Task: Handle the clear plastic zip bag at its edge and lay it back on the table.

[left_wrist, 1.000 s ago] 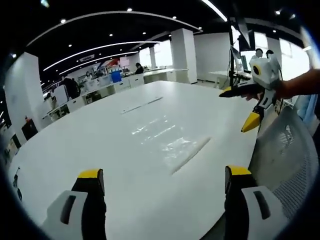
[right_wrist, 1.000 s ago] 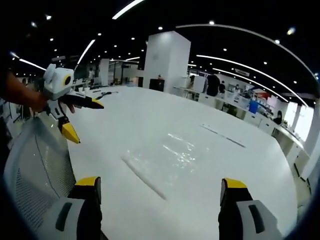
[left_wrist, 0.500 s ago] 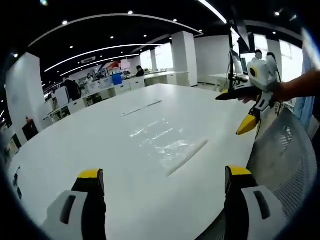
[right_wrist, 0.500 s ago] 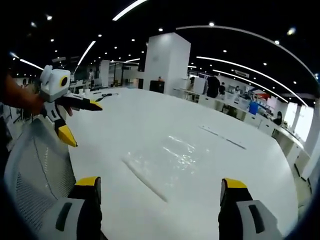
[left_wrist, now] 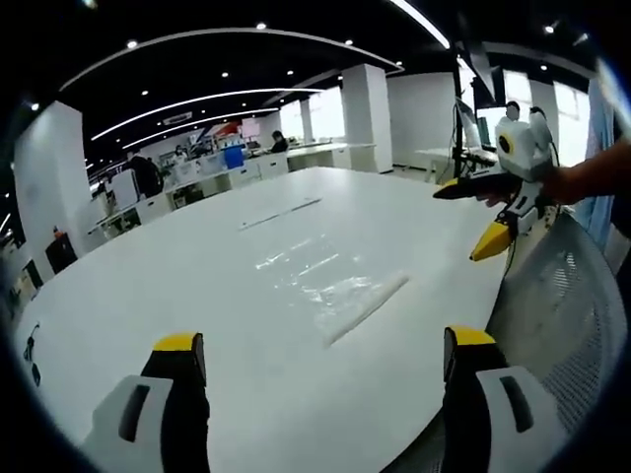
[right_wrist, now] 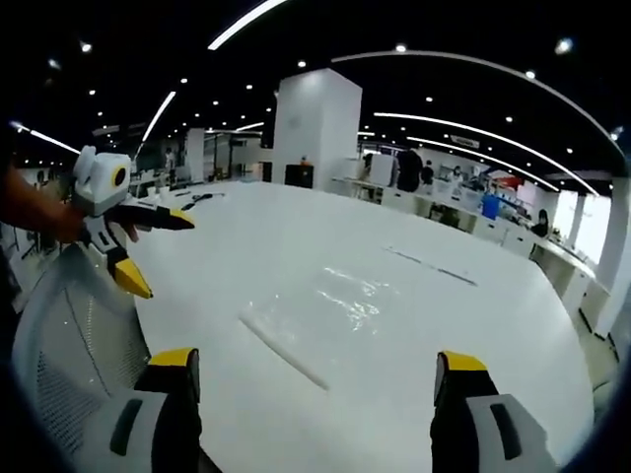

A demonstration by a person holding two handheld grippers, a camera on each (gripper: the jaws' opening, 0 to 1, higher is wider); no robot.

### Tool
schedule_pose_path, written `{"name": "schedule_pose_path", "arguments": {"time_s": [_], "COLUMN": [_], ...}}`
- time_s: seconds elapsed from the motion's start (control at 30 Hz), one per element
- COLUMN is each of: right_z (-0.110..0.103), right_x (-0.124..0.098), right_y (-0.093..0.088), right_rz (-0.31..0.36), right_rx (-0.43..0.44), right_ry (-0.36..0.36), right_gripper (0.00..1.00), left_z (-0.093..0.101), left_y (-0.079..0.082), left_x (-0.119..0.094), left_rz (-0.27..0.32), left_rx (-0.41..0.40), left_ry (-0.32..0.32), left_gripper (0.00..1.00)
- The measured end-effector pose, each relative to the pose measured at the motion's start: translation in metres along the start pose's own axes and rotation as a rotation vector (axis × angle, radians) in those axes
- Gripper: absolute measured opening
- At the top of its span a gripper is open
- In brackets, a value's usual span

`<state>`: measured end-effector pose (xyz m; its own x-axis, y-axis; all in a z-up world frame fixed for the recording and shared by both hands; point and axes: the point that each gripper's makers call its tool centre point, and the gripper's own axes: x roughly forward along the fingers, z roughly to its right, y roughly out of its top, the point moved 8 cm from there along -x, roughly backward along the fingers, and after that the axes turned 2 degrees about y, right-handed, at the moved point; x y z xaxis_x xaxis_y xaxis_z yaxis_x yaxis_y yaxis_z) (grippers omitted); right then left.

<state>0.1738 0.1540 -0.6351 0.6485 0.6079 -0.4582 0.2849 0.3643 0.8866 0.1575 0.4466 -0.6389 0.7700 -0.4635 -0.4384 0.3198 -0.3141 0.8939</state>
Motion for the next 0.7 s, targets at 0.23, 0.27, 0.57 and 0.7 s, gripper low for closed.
{"name": "schedule_pose_path", "arguments": {"time_s": [0.23, 0.27, 0.57, 0.7], "right_z": [-0.003, -0.005, -0.008, -0.008], "right_x": [-0.004, -0.005, -0.005, -0.004], "right_y": [-0.004, -0.004, -0.005, -0.003], "right_rz": [0.016, 0.02, 0.056, 0.092], "right_rx": [0.021, 0.015, 0.035, 0.041], "right_ry": [-0.015, -0.017, -0.024, -0.031], "right_gripper": [1.0, 1.0, 0.99, 1.0], "left_z": [0.001, 0.001, 0.003, 0.004], "left_y": [-0.002, -0.002, 0.0, -0.003], "left_x": [-0.003, -0.004, -0.01, -0.011], "left_rz": [0.022, 0.023, 0.042, 0.049], "left_rx": [-0.008, -0.009, -0.013, -0.024], "left_ry": [0.004, 0.011, 0.027, 0.032], "left_gripper": [0.99, 0.99, 0.99, 0.99]}}
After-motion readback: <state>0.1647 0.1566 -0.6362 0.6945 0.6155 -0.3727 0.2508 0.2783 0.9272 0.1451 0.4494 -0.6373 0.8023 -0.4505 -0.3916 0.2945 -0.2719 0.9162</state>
